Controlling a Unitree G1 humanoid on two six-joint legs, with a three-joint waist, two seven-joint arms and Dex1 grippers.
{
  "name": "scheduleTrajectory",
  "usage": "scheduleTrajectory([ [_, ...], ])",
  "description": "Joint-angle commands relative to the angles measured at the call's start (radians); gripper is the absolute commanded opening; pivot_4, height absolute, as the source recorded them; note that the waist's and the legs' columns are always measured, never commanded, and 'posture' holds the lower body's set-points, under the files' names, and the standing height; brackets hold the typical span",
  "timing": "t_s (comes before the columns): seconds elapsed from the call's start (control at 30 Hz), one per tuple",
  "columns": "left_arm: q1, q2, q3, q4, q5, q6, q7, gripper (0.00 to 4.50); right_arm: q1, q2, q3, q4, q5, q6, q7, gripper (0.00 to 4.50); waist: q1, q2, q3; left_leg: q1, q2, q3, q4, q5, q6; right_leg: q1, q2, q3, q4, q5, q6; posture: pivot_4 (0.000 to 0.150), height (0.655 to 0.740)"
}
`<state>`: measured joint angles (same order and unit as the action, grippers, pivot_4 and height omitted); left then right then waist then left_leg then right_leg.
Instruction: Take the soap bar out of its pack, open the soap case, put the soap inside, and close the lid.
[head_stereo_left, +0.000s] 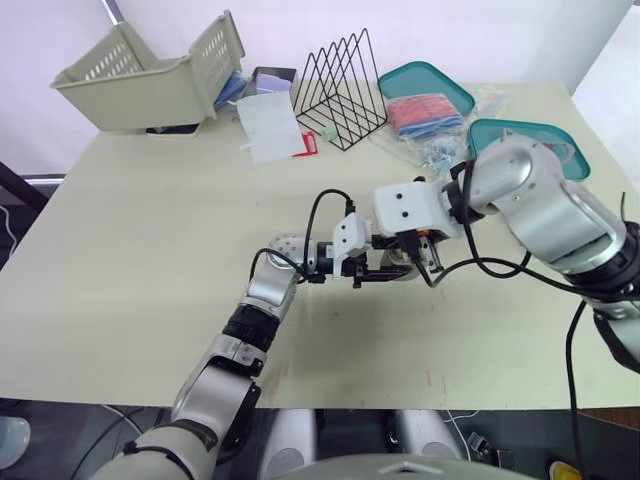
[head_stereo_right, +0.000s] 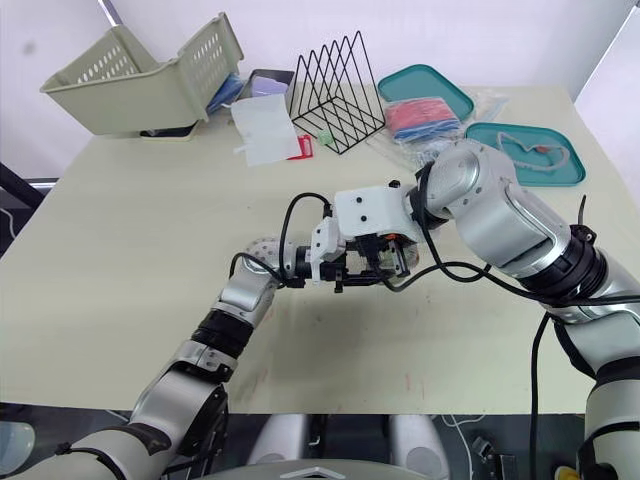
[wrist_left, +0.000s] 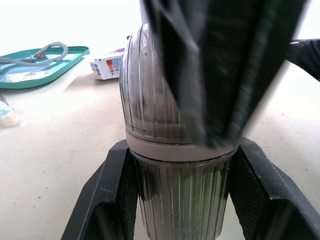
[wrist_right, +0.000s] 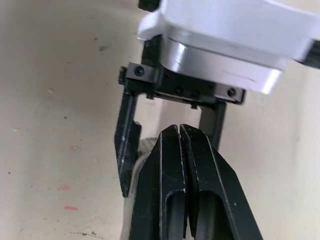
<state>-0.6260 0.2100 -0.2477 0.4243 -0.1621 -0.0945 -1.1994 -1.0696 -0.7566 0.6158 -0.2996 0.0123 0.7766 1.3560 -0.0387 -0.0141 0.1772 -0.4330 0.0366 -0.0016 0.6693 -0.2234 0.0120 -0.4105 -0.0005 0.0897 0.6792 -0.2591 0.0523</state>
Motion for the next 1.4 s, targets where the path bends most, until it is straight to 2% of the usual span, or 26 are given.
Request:
scheduleTrajectory([
  [0.03, -0.013, 0.013, 0.020, -0.014, -0.028, -0.022, -0.019, 1.95, 0.013, -0.030, -0.011, 0.030, -0.019, 0.026, -0.002, 0.05, 0.000, 0.000, 0.000, 0.000, 0.000, 0.000, 0.000, 0.000, 0.000, 0.000, 0.000, 0.000, 0.000, 0.000, 0.000, 0.150, 0.7400],
  [0.6, -0.005, 0.030, 0.031, -0.008, -0.029, -0.024, -0.018, 1.95, 0.118, -0.083, -0.151, 0.044, 0.057, 0.022, -0.038, 0.05, -0.002, 0.000, 0.000, 0.000, 0.000, 0.000, 0.000, 0.000, 0.000, 0.000, 0.000, 0.000, 0.000, 0.000, 0.000, 0.150, 0.7400],
  [0.97, -0.007, 0.053, 0.032, 0.004, -0.033, -0.032, -0.026, 1.95, 0.285, -0.139, -0.276, 0.035, 0.123, -0.071, -0.049, 0.05, -0.005, 0.000, 0.000, 0.001, 0.000, 0.002, -0.001, 0.000, 0.000, -0.001, 0.000, 0.002, 0.000, 0.000, 0.000, 0.150, 0.7400],
  [1.17, -0.008, 0.056, 0.032, 0.009, -0.033, -0.034, -0.026, 1.95, 0.312, -0.105, -0.331, 0.043, 0.162, -0.101, -0.079, 0.05, -0.004, 0.000, 0.000, 0.000, 0.000, 0.002, -0.001, 0.000, 0.000, -0.001, 0.001, 0.002, 0.000, 0.000, 0.000, 0.150, 0.7400],
  [1.4, -0.004, 0.062, 0.041, 0.022, -0.043, -0.037, -0.036, 1.95, 0.338, -0.002, -0.529, 0.117, 0.341, -0.137, -0.103, 0.05, -0.004, 0.000, 0.000, 0.000, 0.000, 0.002, 0.000, 0.000, 0.000, 0.000, 0.001, 0.002, 0.000, 0.000, 0.000, 0.150, 0.7400],
])
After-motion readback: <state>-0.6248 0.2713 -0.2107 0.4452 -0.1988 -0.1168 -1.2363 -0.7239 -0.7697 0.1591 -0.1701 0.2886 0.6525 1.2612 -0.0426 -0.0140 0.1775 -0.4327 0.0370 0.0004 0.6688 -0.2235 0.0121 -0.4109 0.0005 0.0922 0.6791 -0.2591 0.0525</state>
